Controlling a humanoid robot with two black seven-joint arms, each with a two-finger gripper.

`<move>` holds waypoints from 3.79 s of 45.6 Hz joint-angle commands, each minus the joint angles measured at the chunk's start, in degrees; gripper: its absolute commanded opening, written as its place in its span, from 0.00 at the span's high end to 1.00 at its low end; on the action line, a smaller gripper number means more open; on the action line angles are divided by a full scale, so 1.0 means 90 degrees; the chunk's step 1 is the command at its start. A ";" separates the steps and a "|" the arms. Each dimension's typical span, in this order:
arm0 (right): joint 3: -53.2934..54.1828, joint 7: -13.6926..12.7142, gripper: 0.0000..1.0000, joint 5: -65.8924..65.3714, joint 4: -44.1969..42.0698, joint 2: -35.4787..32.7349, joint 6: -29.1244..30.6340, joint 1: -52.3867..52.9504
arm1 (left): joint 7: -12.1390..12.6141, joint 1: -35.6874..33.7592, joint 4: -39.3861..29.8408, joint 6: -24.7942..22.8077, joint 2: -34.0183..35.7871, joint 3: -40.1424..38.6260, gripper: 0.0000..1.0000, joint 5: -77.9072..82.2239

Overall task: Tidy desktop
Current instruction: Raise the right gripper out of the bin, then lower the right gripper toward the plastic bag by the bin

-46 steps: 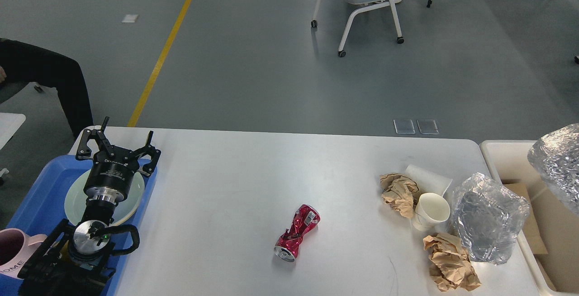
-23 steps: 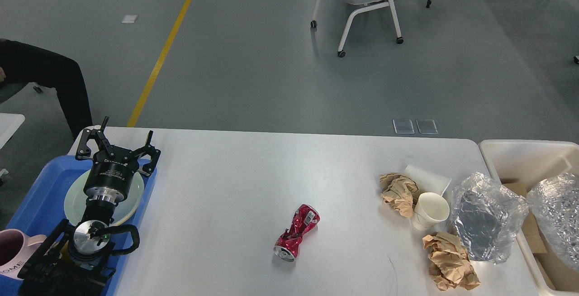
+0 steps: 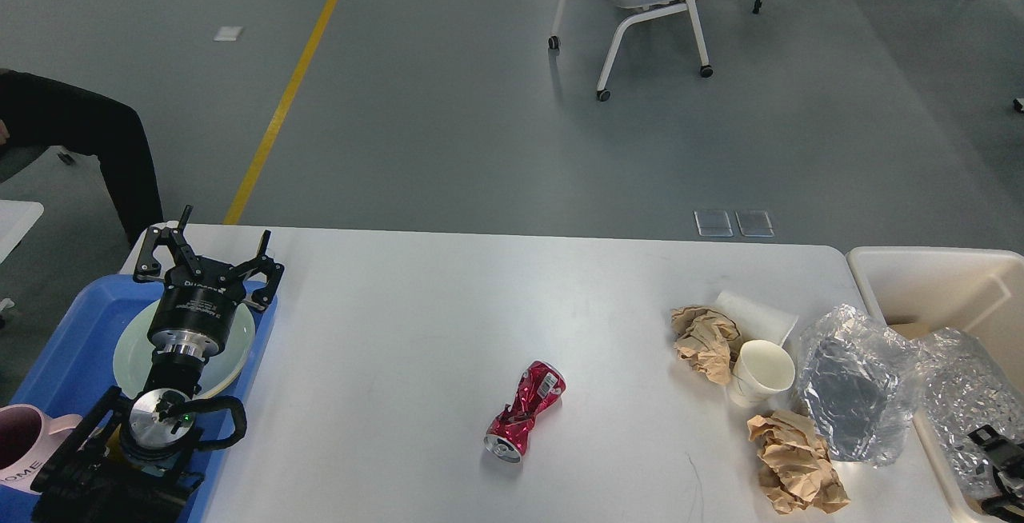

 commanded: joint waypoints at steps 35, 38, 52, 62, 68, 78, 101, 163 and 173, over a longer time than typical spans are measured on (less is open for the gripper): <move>-0.0059 -0.0034 0.00 -0.0098 0.0297 -0.0145 -0.1017 0.0372 | 0.0000 0.0005 0.0000 0.0000 0.0001 0.0001 0.04 0.0000; -0.0098 -0.0054 0.00 -0.0127 0.0501 -0.0390 -0.0676 0.0645 | 0.0000 0.0005 0.0000 0.0000 0.0001 0.0001 0.04 0.0000; -0.0556 -0.0073 0.00 -0.1591 0.1234 -0.1152 0.1053 0.2831 | 0.0000 0.0005 0.0000 0.0000 0.0001 0.0001 0.04 0.0000; -0.1503 -0.0200 0.00 -0.1904 0.2658 -0.1123 0.2557 0.4940 | 0.0000 0.0005 0.0000 0.0000 0.0001 -0.0009 0.04 0.0000; -0.2313 -0.0356 0.00 -0.1914 0.4133 -0.0909 0.3084 0.6668 | 0.0000 -0.0005 0.0000 0.0000 -0.0008 0.0001 0.04 -0.0010; -0.3057 -0.0405 0.00 -0.1855 0.5443 0.0048 0.4724 0.8984 | 0.0000 0.0005 0.0000 0.0000 0.0001 0.0001 0.04 0.0000; -0.3135 -0.0415 0.00 -0.1807 0.8968 -0.0068 0.5788 1.2637 | 0.0000 0.0005 0.0000 0.0000 0.0001 0.0000 0.04 0.0000; -0.1407 0.0122 0.02 -0.1973 0.3941 -0.0791 0.1835 0.3830 | 0.0000 0.0005 0.0000 0.0000 0.0001 0.0001 0.04 0.0000; -0.1192 0.0210 0.01 -0.1953 0.3539 -0.0644 0.1767 0.3468 | 0.0000 -0.0005 0.0000 0.0000 0.0001 0.0001 0.04 0.0000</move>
